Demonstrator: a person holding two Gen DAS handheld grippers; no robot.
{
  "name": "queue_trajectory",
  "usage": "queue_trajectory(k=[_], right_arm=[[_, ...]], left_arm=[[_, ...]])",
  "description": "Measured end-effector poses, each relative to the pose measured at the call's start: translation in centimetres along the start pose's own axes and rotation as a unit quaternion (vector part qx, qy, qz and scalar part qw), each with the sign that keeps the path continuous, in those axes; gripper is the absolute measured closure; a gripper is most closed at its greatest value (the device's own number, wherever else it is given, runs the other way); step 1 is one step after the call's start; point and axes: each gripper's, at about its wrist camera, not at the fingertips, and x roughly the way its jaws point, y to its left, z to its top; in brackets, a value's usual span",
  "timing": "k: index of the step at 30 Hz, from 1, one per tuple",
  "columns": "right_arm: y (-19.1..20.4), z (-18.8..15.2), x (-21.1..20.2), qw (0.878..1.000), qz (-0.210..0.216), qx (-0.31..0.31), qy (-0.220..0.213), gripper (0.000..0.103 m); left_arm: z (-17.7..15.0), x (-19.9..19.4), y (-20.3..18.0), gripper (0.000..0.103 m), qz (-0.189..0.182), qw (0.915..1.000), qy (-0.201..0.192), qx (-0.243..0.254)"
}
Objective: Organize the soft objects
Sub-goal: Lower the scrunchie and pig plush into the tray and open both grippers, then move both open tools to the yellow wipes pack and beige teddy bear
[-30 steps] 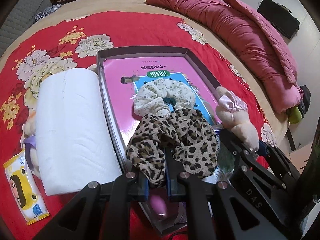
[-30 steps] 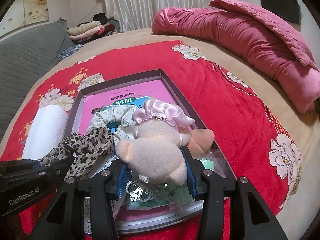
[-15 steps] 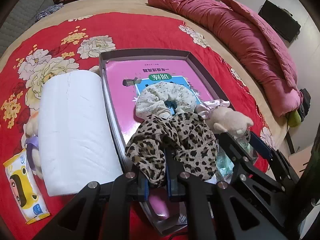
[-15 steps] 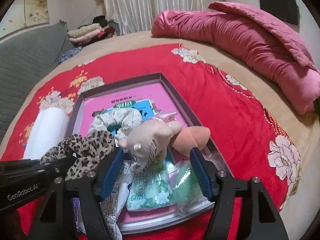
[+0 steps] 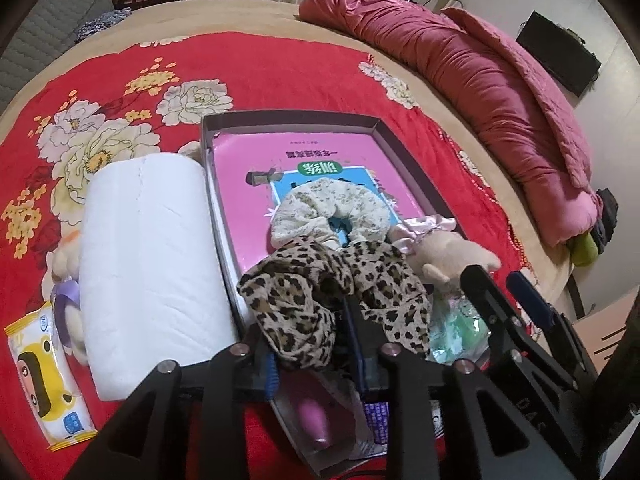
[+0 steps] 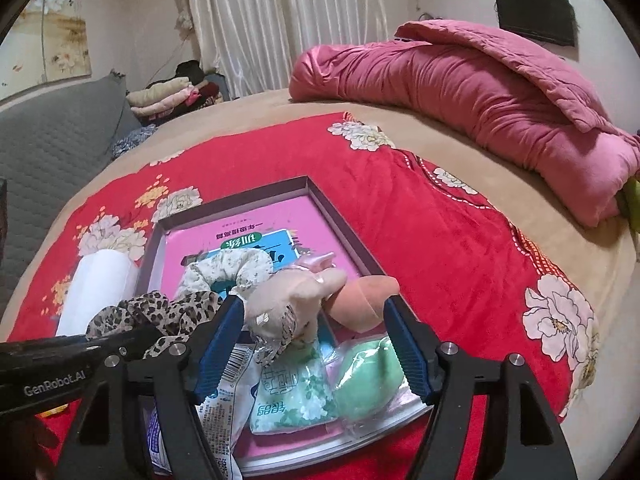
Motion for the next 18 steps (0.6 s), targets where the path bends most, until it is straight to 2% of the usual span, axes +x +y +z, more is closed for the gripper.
queue_trajectory(k=[1, 3, 11, 14, 18], right_arm=[[0.0, 0.0, 0.0, 1.000, 0.000, 0.000, 0.001, 0.029], [0.0, 0.0, 0.1, 1.000, 0.000, 0.000, 0.002, 0.029], [-0.4, -0.1, 0.2, 1.000, -0.007, 0.009, 0.003, 0.029], [-0.6, -0.1, 0.1, 1.000, -0.010, 0.014, -0.001, 0.029], [-0.8, 0.1, -0.4, 1.000, -0.012, 0.019, -0.019, 0.029]], left_arm=[[0.0, -0.1, -0.1, 0.060, -0.001, 1.0000, -0.003, 0.001], [0.1, -0.2, -0.1, 0.053, -0.003, 1.0000, -0.007, 0.002], [0.0, -0.4, -0.4, 0.051, -0.006, 0.9999, -0.013, 0.010], [0.1, -0.7, -0.5, 0.039, 0.003, 0.9996, -0.020, 0.019], [0.4, -1.4, -0.5, 0.037, 0.011, 0.9992, -0.034, 0.020]])
